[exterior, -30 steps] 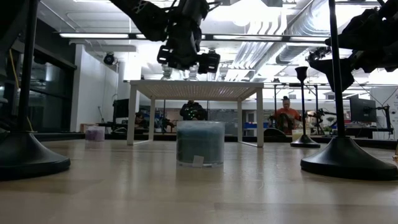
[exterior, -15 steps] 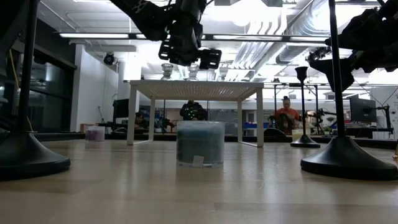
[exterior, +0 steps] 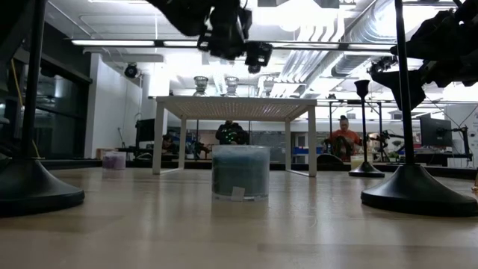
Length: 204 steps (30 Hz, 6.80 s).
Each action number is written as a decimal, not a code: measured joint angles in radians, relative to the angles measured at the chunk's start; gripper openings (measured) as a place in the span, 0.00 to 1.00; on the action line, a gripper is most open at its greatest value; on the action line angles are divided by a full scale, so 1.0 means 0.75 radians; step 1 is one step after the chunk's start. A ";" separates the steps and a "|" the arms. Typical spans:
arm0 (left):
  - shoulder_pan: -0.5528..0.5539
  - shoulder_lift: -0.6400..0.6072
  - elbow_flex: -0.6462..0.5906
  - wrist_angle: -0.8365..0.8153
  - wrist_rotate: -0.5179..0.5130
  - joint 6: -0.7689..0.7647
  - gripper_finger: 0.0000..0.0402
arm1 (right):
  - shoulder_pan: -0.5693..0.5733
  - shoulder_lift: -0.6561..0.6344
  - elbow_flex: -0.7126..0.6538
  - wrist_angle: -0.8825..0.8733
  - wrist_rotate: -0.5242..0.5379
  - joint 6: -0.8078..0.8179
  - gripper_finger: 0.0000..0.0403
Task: Pick & Place candle stick holders
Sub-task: Put the purple scented candle on the shelf
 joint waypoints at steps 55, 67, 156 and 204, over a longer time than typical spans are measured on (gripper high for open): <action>-0.132 -0.623 -0.099 -1.255 1.517 -0.078 0.65 | 0.000 0.005 0.000 0.002 0.002 0.000 0.64; -0.130 -1.137 -0.684 -1.112 1.487 -0.155 0.65 | 0.000 0.026 0.000 -0.001 0.002 0.000 0.64; 0.666 -1.409 -1.387 -1.168 1.116 -1.162 0.44 | 0.000 0.025 0.000 0.000 0.000 0.000 0.64; 0.929 -0.918 -1.112 -1.474 1.236 -1.114 0.50 | 0.000 0.025 0.000 0.000 0.000 0.000 0.64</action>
